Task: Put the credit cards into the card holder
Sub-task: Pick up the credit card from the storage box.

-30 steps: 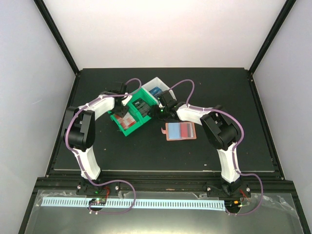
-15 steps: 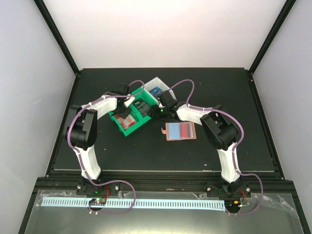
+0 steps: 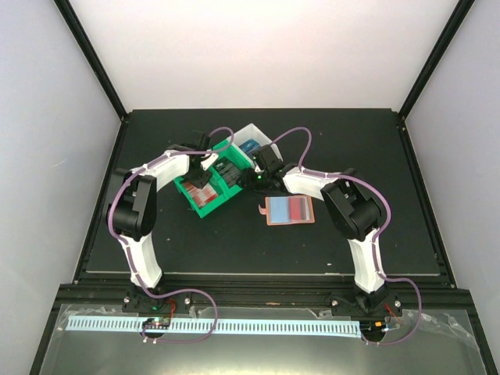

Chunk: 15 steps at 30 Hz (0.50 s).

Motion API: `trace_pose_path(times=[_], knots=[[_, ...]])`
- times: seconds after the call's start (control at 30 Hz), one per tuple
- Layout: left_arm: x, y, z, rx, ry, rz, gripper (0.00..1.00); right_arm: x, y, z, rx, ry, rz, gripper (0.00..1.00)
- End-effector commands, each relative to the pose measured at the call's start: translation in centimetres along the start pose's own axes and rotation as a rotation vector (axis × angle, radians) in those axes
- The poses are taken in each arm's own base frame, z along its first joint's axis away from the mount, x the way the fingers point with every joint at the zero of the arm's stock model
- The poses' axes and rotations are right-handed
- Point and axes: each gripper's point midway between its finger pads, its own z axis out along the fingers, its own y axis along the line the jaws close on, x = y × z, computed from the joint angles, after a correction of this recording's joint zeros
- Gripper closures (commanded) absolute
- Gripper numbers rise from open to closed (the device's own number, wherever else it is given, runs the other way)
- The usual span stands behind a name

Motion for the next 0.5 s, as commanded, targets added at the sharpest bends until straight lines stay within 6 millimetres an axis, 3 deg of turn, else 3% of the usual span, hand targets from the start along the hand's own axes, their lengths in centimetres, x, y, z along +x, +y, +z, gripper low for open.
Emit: trace_pose_path(times=[0.0,0.47], knots=[[-1.4,3.3,-1.0,-0.105,-0.019,-0.066,0.73,2.8,-5.5,1.1,0.174,0.088,0.018,0.43],[-1.6,4.5,-1.1,-0.177,-0.056,-0.080,0.79,2.8,-5.4,1.1,0.170,0.088,0.018,0.43]])
